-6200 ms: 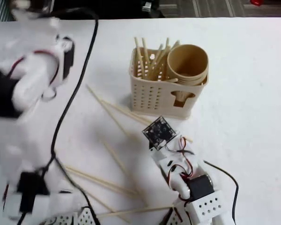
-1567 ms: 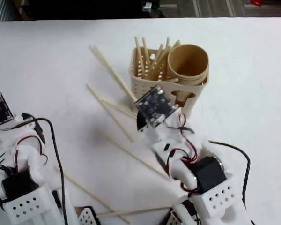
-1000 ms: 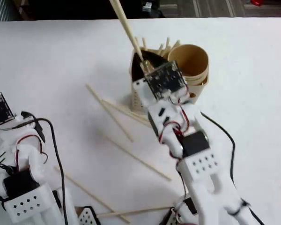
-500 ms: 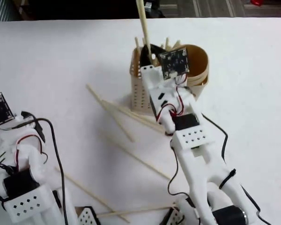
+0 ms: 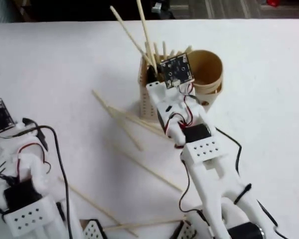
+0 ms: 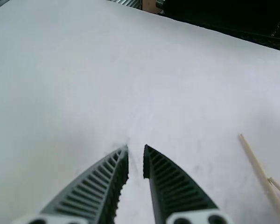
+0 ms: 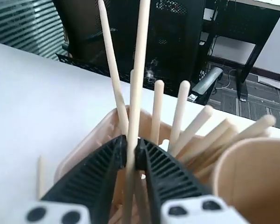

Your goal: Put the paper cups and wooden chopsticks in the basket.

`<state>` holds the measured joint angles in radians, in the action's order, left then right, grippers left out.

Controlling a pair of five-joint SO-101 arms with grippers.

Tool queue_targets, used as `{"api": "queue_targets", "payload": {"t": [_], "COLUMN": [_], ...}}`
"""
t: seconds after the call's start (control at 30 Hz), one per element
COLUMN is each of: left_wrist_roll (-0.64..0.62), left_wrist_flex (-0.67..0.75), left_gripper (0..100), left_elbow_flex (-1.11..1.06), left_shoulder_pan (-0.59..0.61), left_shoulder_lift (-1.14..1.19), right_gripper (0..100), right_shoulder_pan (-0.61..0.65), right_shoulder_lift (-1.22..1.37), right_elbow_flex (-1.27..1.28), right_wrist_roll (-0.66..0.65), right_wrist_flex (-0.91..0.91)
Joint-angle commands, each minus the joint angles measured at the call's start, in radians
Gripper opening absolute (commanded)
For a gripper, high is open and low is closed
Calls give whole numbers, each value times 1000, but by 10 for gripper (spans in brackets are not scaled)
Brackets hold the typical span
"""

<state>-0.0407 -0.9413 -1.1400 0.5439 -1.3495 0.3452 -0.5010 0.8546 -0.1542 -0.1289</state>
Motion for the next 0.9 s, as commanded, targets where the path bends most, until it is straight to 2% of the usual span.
{"api": "queue_targets", "payload": {"t": [0.0, 0.23, 0.43, 0.87], "left_wrist_roll": [8, 8, 8, 8], "left_wrist_flex": [18, 18, 20, 21], "left_gripper": [72, 72, 72, 72], "left_elbow_flex": [5, 5, 5, 5], "left_shoulder_pan": [2, 2, 2, 1], "left_shoulder_lift": [-13, -13, -13, -13], "right_gripper": [18, 32, 219, 222], "right_shoulder_pan": [1, -2, -4, 1], "right_shoulder_lift": [-8, -18, -77, -404], "right_elbow_flex": [0, -12, -81, -106], "right_wrist_roll": [-12, -15, -8, -6], "right_wrist_flex": [-39, -54, -266, -433]}}
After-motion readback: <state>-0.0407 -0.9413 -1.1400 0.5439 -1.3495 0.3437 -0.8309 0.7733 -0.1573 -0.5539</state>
